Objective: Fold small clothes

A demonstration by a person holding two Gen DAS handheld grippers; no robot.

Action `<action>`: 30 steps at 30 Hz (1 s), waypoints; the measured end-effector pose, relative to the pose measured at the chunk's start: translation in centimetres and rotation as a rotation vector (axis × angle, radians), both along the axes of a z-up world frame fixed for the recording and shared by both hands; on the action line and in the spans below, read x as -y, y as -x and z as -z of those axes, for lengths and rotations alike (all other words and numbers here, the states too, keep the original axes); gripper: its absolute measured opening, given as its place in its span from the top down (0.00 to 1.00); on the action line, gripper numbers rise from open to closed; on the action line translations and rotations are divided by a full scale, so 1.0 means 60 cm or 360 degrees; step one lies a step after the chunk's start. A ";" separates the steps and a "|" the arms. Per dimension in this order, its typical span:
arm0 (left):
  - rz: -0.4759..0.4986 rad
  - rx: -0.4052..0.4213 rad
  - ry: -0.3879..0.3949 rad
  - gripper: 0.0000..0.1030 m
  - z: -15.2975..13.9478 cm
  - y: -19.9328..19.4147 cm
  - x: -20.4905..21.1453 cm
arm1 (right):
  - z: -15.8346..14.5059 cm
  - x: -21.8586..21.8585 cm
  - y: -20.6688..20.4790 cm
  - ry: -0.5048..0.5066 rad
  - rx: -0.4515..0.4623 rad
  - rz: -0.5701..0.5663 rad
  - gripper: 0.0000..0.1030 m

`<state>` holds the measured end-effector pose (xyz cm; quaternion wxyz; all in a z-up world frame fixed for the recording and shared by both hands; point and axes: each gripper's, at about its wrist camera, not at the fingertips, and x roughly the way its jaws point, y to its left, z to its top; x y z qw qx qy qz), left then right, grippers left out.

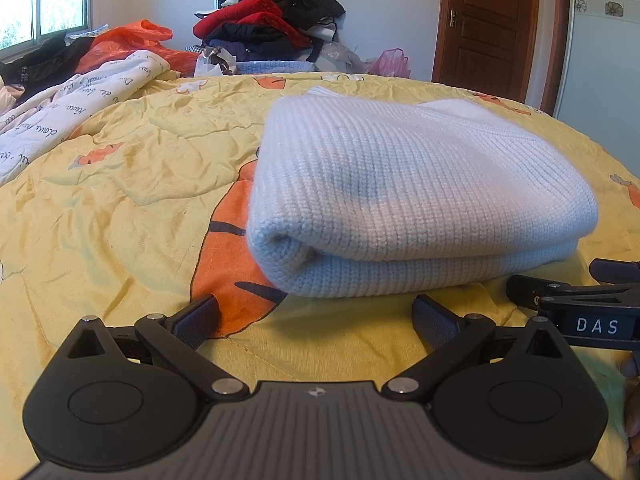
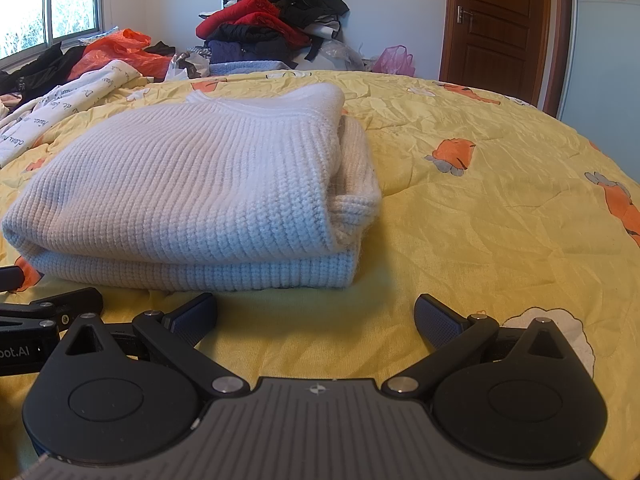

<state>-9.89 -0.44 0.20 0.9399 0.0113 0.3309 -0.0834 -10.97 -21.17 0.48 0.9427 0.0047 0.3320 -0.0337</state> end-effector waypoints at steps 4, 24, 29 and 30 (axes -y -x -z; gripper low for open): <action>0.0000 0.0000 0.0000 0.00 0.000 0.000 0.000 | 0.000 0.000 0.000 0.0000 0.0000 0.0000 0.01; -0.0002 -0.0005 -0.0018 0.00 0.001 0.000 0.001 | 0.000 -0.001 0.000 0.0001 0.0000 0.0000 0.01; 0.0001 -0.0011 -0.0049 0.00 0.002 -0.001 0.003 | -0.001 -0.001 0.001 0.0001 0.0000 0.0000 0.01; 0.0002 -0.0012 -0.0052 0.00 0.002 -0.001 0.009 | -0.001 -0.001 0.001 0.0001 0.0000 0.0000 0.01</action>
